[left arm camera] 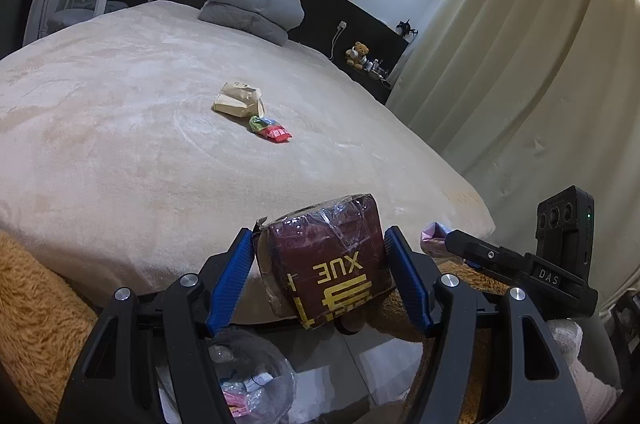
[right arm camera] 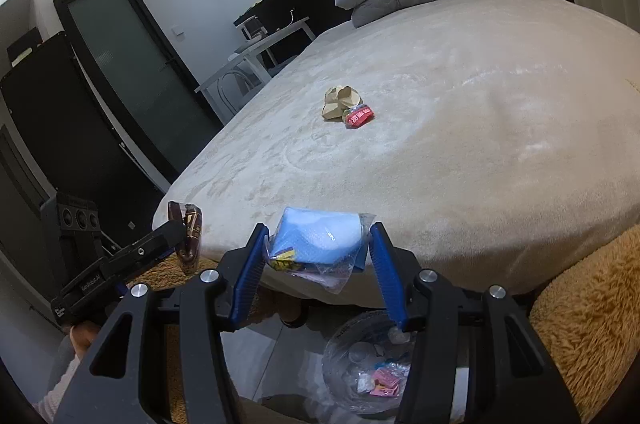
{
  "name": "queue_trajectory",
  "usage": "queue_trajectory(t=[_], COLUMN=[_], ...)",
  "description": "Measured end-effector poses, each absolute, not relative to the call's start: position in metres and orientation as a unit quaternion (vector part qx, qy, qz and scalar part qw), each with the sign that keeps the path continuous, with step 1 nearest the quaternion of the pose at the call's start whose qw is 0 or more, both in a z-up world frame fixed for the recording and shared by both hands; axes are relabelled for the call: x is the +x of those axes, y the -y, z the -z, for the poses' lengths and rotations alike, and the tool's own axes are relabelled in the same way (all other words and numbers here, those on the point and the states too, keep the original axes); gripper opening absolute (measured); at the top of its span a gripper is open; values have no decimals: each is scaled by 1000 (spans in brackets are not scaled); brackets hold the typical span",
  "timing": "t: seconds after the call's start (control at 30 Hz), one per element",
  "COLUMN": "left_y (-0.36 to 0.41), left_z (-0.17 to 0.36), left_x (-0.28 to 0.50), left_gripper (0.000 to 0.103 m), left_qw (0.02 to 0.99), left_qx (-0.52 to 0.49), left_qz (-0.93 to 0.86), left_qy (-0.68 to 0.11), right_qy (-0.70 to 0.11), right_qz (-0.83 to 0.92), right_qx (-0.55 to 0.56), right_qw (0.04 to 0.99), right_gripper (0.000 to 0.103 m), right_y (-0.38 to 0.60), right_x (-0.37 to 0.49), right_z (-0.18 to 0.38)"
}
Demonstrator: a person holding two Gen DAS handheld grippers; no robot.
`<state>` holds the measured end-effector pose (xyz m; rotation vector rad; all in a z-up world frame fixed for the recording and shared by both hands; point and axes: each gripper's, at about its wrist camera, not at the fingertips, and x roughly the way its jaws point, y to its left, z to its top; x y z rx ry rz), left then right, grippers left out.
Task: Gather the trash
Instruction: 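Carry the XUE bag and blue-wrapped item down to the floor trash bag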
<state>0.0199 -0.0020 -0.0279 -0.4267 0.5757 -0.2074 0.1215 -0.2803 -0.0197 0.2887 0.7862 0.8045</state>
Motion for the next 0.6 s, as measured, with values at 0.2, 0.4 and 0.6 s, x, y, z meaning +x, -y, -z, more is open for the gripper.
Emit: queue_trajectory(t=[0.2, 0.4, 0.6], left_y=[12, 16, 25], left_z=[38, 55, 83], left_x=[10, 12, 24], left_gripper=[65, 65, 65], left_qw=[923, 911, 888], left_qx=[-213, -216, -216], left_qz=[103, 101, 101], left_qy=[-304, -336, -392], right_qy=[-385, -417, -466], right_qz=[-395, -396, -381], right_qx=[156, 171, 176], right_qw=[819, 800, 779], right_gripper=[52, 52, 52], right_y=[281, 278, 265], right_x=[111, 110, 118], right_z=[24, 39, 61])
